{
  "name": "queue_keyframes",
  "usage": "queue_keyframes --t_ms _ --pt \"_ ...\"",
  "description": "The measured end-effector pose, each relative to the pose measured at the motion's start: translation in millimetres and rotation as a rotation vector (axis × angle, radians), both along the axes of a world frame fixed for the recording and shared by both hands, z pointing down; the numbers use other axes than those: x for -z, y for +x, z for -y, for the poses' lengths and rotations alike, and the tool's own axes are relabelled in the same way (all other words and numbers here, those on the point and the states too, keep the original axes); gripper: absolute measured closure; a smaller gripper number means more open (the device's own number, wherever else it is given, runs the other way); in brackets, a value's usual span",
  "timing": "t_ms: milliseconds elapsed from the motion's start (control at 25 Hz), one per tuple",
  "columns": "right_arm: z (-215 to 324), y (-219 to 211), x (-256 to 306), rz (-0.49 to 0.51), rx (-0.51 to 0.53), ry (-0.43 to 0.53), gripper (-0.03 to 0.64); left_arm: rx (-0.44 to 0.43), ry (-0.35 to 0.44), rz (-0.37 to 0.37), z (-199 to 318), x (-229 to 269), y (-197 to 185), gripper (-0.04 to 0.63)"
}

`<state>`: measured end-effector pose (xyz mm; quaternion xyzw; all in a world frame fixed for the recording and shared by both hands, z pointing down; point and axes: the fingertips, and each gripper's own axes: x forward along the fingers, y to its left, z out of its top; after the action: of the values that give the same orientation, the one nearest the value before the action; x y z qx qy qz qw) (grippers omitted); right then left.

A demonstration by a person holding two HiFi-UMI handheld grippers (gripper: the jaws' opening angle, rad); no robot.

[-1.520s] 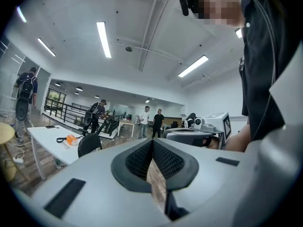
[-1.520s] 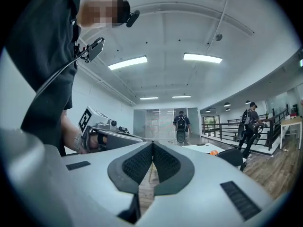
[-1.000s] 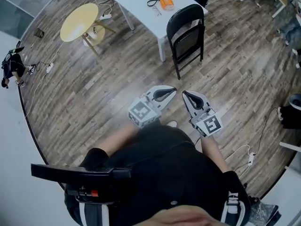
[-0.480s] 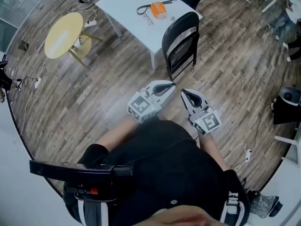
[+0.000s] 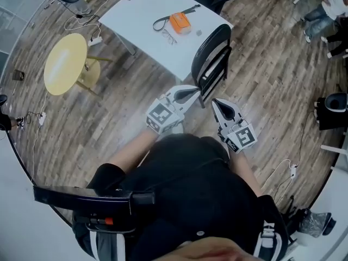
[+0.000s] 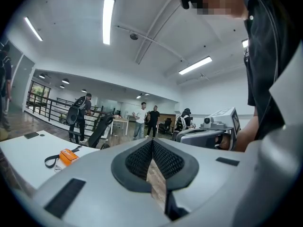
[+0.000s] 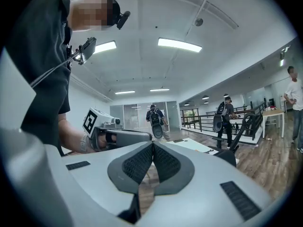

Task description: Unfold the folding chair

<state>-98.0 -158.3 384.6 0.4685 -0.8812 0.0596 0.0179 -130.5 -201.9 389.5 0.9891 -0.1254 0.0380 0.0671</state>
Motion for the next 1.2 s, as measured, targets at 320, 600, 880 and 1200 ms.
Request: queue_keyframes --t_ms 320,600,880,1200 --pt "45.1 31.7 -16.9 0.004 -0.068 -0.039 0.609 0.023 -0.054 0.046 57.5 -28.0 20.2 0.591" --pt "82.8 64.6 -30.6 0.032 -0.044 -0.047 0.609 0.046 -0.129 0.160 105.2 -72.9 59.5 0.589" --pt "115.5 107.0 -40.3 0.058 -0.005 -0.076 0.608 0.132 -0.280 0.362 186.1 -147.7 90.7 0.453" --pt "131.7 144.3 -62.0 0.079 0.048 -0.130 0.609 0.236 -0.394 0.620 246.6 -220.8 109.8 0.370"
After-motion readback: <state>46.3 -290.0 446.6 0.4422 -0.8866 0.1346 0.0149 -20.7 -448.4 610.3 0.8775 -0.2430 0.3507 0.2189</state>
